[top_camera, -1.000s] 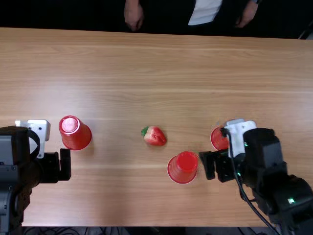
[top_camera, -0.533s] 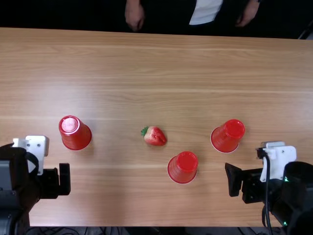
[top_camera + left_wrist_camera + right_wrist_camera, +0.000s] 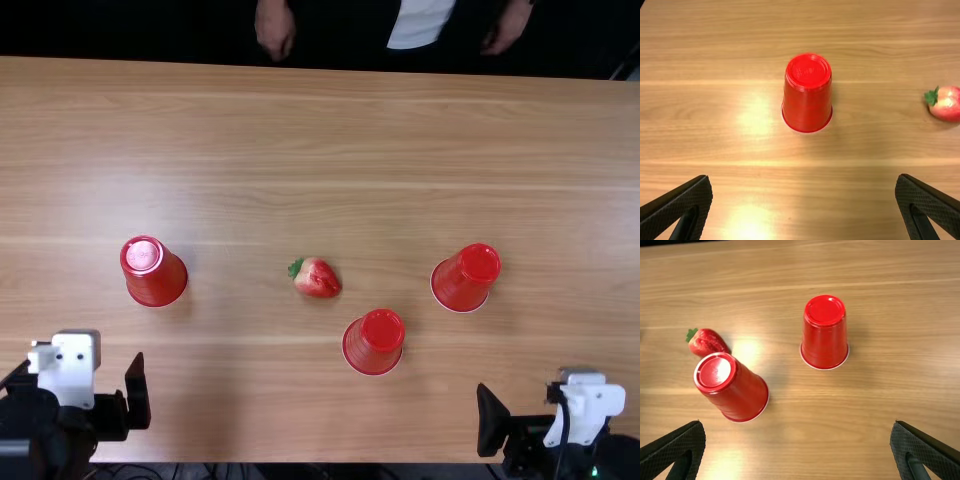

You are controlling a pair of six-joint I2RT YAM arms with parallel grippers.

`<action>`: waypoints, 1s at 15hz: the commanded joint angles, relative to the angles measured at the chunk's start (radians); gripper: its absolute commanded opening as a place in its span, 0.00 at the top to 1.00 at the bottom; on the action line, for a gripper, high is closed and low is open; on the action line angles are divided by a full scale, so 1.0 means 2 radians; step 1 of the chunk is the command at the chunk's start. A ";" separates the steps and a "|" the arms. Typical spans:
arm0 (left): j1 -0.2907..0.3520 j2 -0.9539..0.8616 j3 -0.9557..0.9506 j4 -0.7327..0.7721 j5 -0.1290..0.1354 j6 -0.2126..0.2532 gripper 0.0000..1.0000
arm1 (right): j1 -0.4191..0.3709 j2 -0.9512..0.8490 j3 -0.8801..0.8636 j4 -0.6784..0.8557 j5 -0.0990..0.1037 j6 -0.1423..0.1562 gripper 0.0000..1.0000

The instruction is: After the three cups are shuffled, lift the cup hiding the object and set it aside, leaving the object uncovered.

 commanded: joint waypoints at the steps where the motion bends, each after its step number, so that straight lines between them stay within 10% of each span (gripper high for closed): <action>1: 0.004 -0.028 -0.030 0.007 -0.002 0.002 0.00 | -0.016 -0.034 -0.022 0.003 0.003 0.003 0.00; 10: -0.006 -0.214 -0.204 0.147 0.023 0.003 0.00 | -0.041 -0.200 -0.170 0.059 0.009 0.001 0.00; 15: -0.003 -0.242 -0.280 0.256 0.023 0.007 0.00 | -0.042 -0.200 -0.247 0.307 0.010 0.000 0.00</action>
